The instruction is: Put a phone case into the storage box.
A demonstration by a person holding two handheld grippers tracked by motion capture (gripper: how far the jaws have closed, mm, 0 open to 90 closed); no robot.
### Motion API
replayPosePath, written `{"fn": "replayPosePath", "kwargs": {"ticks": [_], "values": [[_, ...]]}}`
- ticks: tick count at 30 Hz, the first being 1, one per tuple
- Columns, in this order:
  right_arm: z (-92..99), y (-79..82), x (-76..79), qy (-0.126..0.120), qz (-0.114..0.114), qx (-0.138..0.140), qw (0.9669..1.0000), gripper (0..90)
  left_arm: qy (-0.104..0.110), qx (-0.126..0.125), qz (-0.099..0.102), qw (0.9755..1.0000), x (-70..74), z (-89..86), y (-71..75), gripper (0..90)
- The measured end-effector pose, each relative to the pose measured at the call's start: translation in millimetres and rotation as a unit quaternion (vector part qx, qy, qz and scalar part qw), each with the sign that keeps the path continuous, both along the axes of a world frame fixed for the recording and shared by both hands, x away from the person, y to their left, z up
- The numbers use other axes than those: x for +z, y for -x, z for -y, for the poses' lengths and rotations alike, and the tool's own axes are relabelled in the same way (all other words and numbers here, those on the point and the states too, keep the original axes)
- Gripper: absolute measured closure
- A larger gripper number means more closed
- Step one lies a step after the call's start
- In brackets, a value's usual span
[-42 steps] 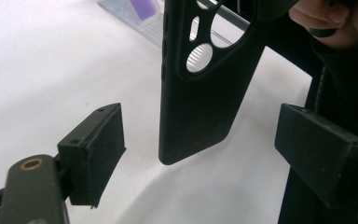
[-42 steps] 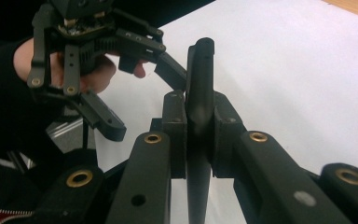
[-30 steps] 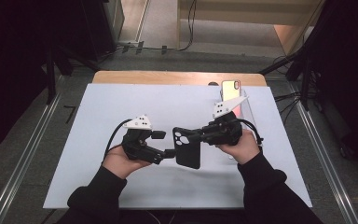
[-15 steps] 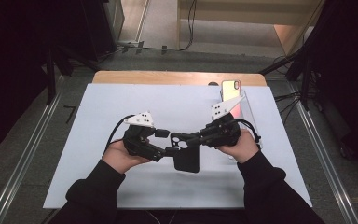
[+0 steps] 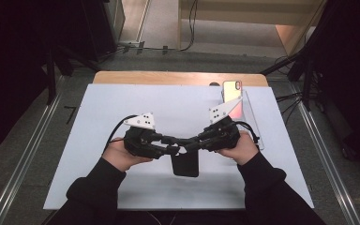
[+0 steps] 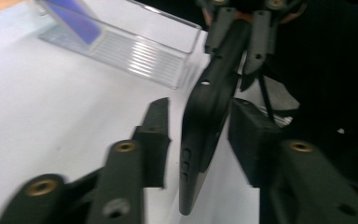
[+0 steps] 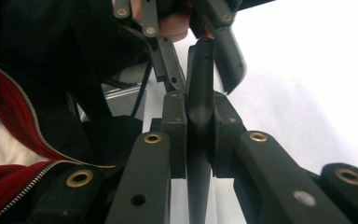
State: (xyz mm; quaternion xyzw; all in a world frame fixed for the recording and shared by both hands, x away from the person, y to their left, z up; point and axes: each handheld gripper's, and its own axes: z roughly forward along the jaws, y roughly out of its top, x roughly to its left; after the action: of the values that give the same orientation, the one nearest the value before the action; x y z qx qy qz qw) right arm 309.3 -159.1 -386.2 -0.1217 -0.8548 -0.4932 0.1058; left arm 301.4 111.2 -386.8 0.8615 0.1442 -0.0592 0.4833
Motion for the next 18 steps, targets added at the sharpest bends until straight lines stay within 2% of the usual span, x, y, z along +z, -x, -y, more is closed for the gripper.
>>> {"fn": "replayPosePath", "kwargs": {"ticks": [3, 6, 8, 11, 12, 14, 15, 18], "values": [[0.9, -1.0, -0.8, -0.004, -0.003, 0.007, 1.0, 76.8, 0.001, -0.011, -0.006, 0.9999, 0.2, -0.1, 1.2, 72.6], [2.0, -1.8, -1.3, -0.009, -0.007, 0.011, 0.9999, 76.4, 0.005, -0.02, -0.011, 0.9997, 0.9, -1.1, 1.0, 76.0], [2.5, -2.4, -1.7, -0.013, -0.012, 0.014, 0.9997, 75.0, 0.005, -0.027, -0.032, 0.9991, 1.7, -1.5, 0.5, 77.5], [3.1, -2.6, -1.9, -0.016, -0.015, 0.018, 0.9996, 73.4, 0.009, -0.026, -0.04, 0.9988, 3.5, -1.9, 0.7, 77.9], [3.4, -2.5, -1.8, -0.018, -0.015, 0.016, 0.9996, 72.2, 0.009, -0.029, -0.051, 0.9982, 3.7, -2.1, 0.4, 78.0], [4.4, -2.8, -1.5, -0.022, -0.02, 0.011, 0.9995, 67.5, 0.005, -0.026, -0.052, 0.9983, 4.4, -3.4, 0.4, 78.0], [5.0, -3.1, -1.6, -0.025, -0.022, 0.005, 0.9995, 61.7, 0.003, -0.025, -0.051, 0.9984, 4.9, -4.4, 0.3, 78.0], [9.3, -3.7, -2.2, -0.031, -0.026, -0.007, 0.9992, 54.6, -0.001, -0.002, -0.052, 0.9986, 7.7, -9.0, -2.6, 77.9]]}}
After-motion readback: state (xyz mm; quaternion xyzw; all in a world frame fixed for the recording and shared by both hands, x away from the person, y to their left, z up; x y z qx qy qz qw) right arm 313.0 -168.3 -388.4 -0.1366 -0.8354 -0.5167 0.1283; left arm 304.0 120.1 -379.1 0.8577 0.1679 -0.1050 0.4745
